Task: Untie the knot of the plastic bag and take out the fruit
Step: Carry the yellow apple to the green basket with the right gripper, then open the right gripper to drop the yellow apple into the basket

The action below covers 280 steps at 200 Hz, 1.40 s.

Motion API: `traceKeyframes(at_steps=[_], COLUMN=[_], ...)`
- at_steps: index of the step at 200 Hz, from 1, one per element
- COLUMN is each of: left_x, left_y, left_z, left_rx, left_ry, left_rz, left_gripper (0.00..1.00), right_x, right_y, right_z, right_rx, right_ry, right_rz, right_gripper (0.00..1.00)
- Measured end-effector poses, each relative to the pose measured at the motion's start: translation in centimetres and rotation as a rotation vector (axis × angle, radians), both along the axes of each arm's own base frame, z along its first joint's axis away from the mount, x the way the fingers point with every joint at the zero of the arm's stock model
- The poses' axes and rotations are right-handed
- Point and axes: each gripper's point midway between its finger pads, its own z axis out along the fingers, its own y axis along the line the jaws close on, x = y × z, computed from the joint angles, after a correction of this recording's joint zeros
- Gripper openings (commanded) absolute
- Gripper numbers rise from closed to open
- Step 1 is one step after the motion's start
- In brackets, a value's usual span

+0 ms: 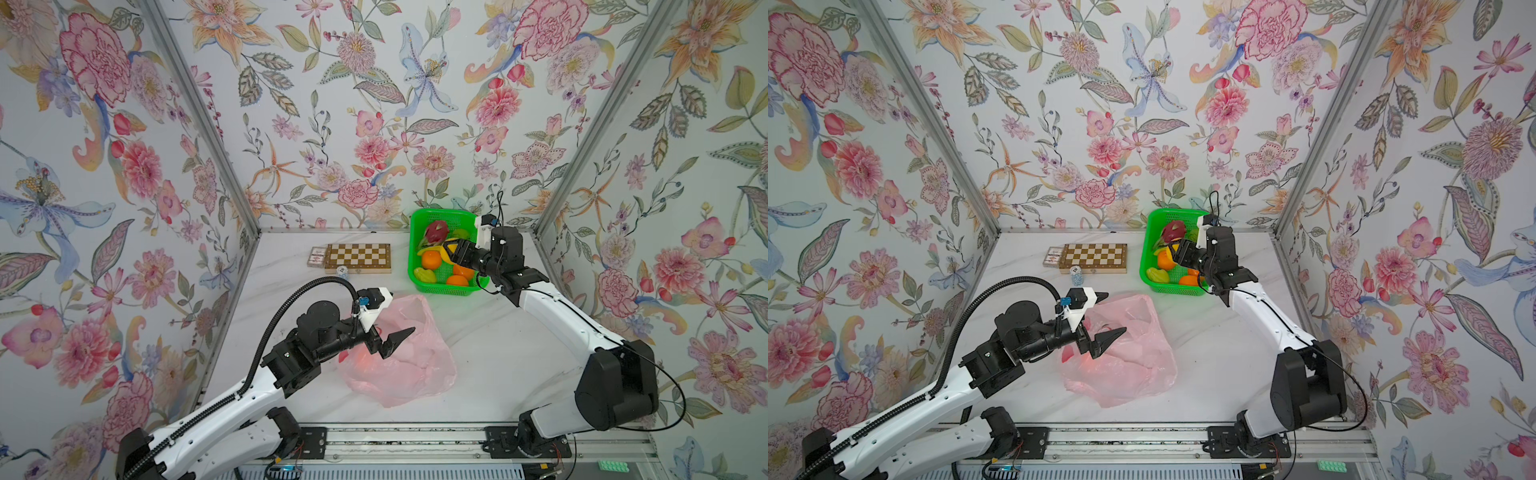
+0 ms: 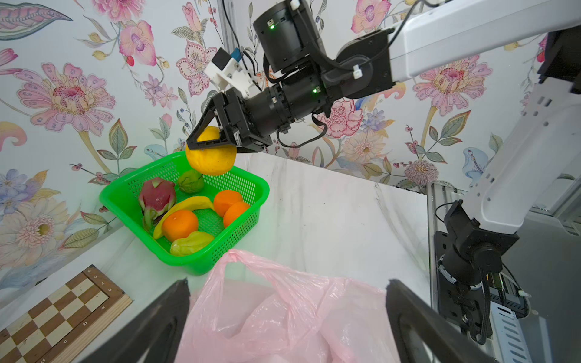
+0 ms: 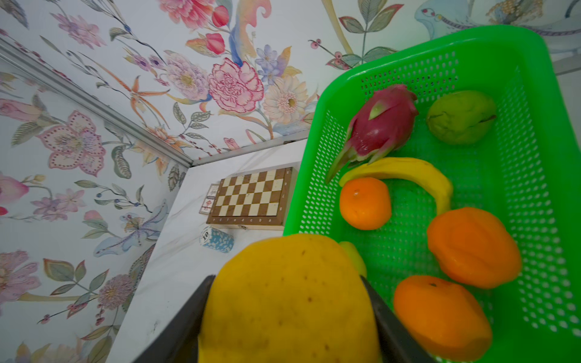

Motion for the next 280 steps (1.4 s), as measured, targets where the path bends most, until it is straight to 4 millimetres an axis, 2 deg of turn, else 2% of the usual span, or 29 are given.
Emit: traceKeyframes(at_steps=[42, 105, 132, 185, 211, 258, 280], left_x=[0.3, 0.6, 0.6, 0.8, 1.0, 1.0, 1.3], left_y=[-0.3, -0.6, -0.6, -0.7, -0.9, -0.9, -0.7], left_z=[0.3, -0.5, -0.5, -0.8, -1.2, -1.3, -1.3], left_rx=[0.017, 0.051, 0.051, 0.058, 0.068, 0.064, 0.064], left_ry=[0.005, 0.021, 0.021, 0.027, 0.037, 0.046, 0.047], left_rz=[0.002, 0.0, 0.002, 0.004, 0.004, 0.01, 0.027], left_gripper=[0.99, 0.99, 0.99, 0.99, 0.99, 0.99, 0.99], right_x=[3.6, 7.6, 8.2, 7.8, 7.7, 7.4, 7.2], right_y=[-0.6, -0.5, -0.4, -0.2, 0.2, 0.6, 0.6], right_z=[-4.2, -9.8, -12.4, -17.3, -18.5, -18.3, -17.3], right_rx=[-0.138, -0.312, -0.35, -0.382, -0.387, -0.403, -0.406], right_ry=[0.064, 0.14, 0.187, 0.287, 0.309, 0.305, 0.296], right_rz=[-0.005, 0.032, 0.049, 0.087, 0.108, 0.123, 0.126], right_gripper=[0.55, 0.56, 0.56, 0.6, 0.64, 0.86, 0.9])
